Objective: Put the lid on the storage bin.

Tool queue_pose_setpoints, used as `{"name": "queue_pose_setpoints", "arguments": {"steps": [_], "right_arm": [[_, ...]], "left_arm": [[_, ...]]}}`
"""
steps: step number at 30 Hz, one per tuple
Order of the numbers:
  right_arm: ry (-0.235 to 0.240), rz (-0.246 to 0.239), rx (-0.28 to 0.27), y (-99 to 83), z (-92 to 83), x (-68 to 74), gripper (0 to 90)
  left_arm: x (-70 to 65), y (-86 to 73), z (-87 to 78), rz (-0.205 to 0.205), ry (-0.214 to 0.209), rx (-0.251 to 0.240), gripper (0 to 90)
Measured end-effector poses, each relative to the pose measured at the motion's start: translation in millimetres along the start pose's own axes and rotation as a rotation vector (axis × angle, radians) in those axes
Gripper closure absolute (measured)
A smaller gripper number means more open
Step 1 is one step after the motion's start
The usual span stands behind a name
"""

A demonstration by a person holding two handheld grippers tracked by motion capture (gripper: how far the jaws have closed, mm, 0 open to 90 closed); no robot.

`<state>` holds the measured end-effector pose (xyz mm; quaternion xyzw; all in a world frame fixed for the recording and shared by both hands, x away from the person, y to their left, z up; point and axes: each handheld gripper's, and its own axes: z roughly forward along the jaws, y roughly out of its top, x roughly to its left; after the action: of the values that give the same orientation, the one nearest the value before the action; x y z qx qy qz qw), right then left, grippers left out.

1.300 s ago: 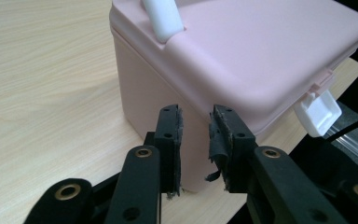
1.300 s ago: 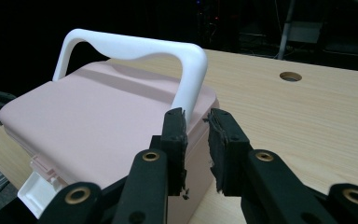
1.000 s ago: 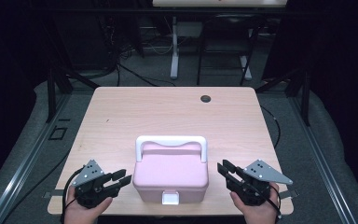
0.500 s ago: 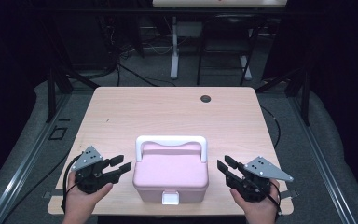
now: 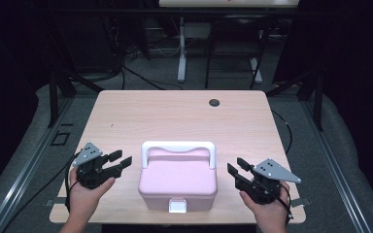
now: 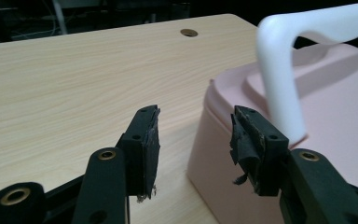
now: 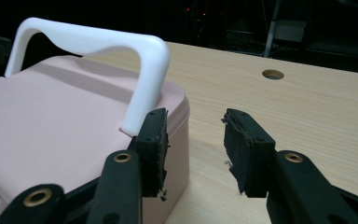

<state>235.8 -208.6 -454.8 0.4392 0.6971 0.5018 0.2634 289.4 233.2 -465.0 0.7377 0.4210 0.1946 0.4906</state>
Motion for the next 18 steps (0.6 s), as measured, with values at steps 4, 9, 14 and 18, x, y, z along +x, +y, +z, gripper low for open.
{"name": "queue_pose_setpoints", "arguments": {"steps": [4, 9, 14, 18], "right_arm": [[-0.017, -0.005, 0.003, -5.0, 3.1, -5.3, 56.8], [-0.027, -0.005, -0.002, -12.7, 6.3, -12.4, 54.4], [-0.042, 0.000, -0.004, -20.5, 9.6, -18.8, 52.2], [-0.053, 0.001, 0.000, -27.4, 12.4, -25.1, 50.5]], "left_arm": [[5.6, -7.0, 3.5, -0.015, 0.020, 0.007, 50.8], [10.1, -15.5, 7.3, -0.019, 0.030, 0.010, 49.3], [15.3, -24.1, 11.4, -0.021, 0.035, 0.015, 48.5], [19.6, -31.2, 13.4, -0.009, 0.040, 0.025, 47.5]]}}
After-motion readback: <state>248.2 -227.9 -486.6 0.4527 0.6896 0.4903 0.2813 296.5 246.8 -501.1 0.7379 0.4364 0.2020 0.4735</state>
